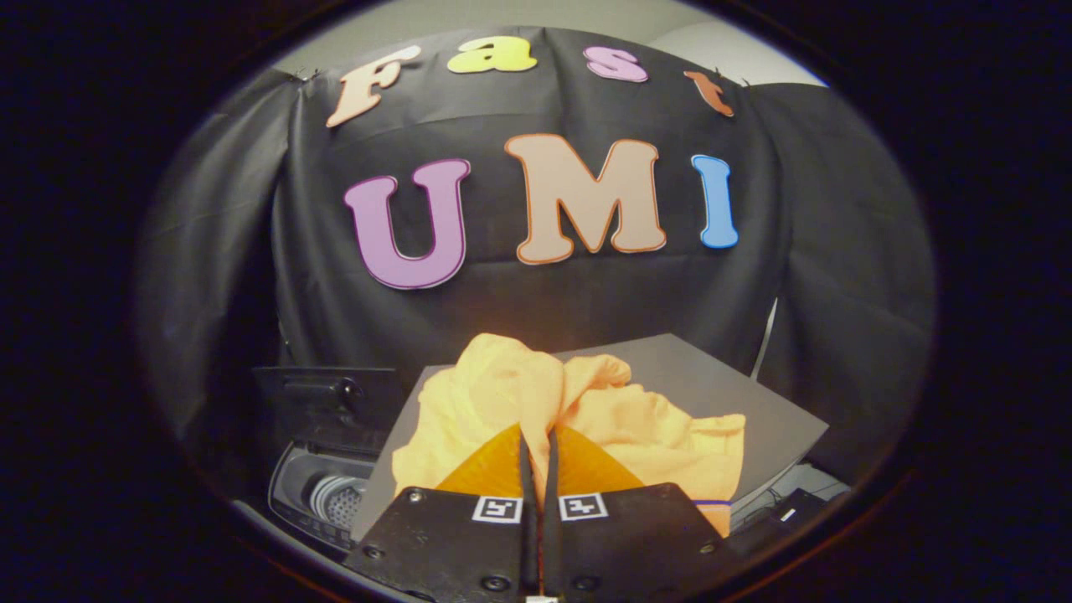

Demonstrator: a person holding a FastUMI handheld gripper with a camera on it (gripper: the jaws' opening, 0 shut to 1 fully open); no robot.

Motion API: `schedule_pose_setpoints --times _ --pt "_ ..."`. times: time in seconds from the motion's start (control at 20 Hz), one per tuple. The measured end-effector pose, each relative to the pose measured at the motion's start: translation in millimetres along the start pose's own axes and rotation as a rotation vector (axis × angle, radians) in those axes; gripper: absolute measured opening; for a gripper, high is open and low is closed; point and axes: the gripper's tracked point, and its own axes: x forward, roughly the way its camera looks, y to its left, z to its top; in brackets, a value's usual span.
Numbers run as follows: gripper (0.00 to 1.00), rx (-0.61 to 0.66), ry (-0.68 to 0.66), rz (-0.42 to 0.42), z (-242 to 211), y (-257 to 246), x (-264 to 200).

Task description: Put the clothes into the washing machine and then close the washing machine lid.

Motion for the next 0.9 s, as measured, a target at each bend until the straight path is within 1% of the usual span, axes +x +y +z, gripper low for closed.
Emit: schedule_pose_setpoints --times 0.15,0.3,0.6,0.8,0.9 --pt "0.02 -0.014 -0.023 -0.014 16 14 -7" --pt "0.02 -0.007 -0.067 -0.002 38 38 -13" --pt "0.02 0.018 -0.160 0.053 70 94 -22" --pt "0.02 0.023 -0.192 0.114 75 139 -24" --pt "0.02 0.020 -0.202 0.118 77 154 -24"
